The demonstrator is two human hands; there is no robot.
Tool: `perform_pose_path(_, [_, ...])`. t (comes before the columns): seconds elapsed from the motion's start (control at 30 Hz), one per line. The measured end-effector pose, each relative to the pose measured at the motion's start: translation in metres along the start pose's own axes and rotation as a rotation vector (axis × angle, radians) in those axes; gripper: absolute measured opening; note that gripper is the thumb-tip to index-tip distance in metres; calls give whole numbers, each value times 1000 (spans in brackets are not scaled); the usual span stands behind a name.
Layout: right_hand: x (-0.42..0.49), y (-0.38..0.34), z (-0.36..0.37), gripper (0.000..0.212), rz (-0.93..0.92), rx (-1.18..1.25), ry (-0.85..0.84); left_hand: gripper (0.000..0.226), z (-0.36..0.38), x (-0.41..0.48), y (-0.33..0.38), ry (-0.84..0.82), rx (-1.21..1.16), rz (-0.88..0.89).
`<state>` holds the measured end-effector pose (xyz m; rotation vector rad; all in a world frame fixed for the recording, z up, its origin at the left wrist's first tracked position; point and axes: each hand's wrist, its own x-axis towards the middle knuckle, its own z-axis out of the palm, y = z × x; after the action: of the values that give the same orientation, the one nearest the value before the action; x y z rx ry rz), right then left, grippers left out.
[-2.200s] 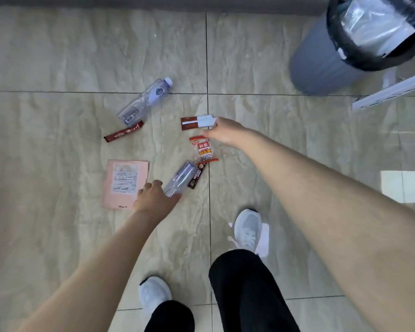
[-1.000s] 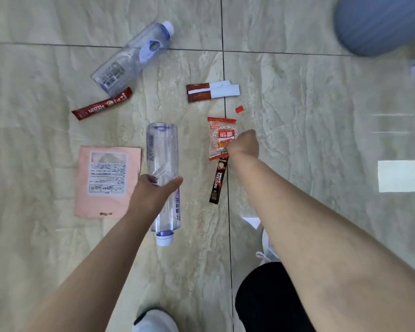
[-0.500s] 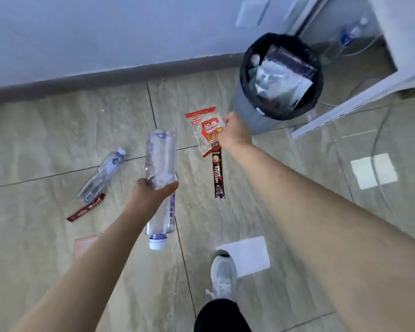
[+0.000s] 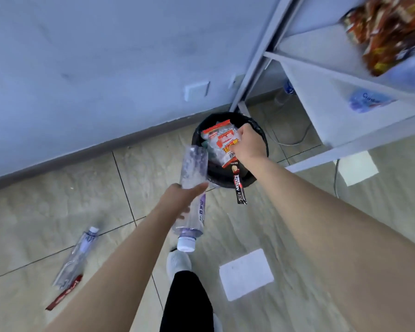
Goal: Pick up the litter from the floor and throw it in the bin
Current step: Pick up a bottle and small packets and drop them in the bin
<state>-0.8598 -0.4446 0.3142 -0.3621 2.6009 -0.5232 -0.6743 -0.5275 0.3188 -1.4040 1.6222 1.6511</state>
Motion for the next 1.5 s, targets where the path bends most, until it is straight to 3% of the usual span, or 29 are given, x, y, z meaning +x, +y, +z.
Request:
perform_pose_path(0.1, [39,11,-5,22,-34,-24,21,61,16,35,30,-59,-37,-72])
perform_pose_path(0.33, [109,39,24,31,-274,-1,-78,50,58,107,63,-160,-198,-324])
perform_pose_path(0.5, [132,67,46,29,-354,6,-222,43,71,130,83,-44,-340,-354])
perform_pose_path(0.7, [142,76,34,63,-286,-90,-461,63,77,129,73,84,-34,-287])
perform_pose_path(0.8, [142,68,24,65,-282,-155,-489,63,79,128,64,169,112,-177])
perform_pose_path(0.9, [133,59,20,70,-294,-233,-516,73,78,119,48,249,420,-144])
perform_pose_path(1.03, [98,36,24,58,-388,-312,-483,80,60,100,6,315,616,-119])
perform_pose_path(1.2, [19,-5,49,61,-464,-396,-463,70,9,48,-83,416,606,-101])
perform_pose_path(1.5, [-234,-65,166,62,-440,-454,-589,65,-86,-126,-338,434,605,-163])
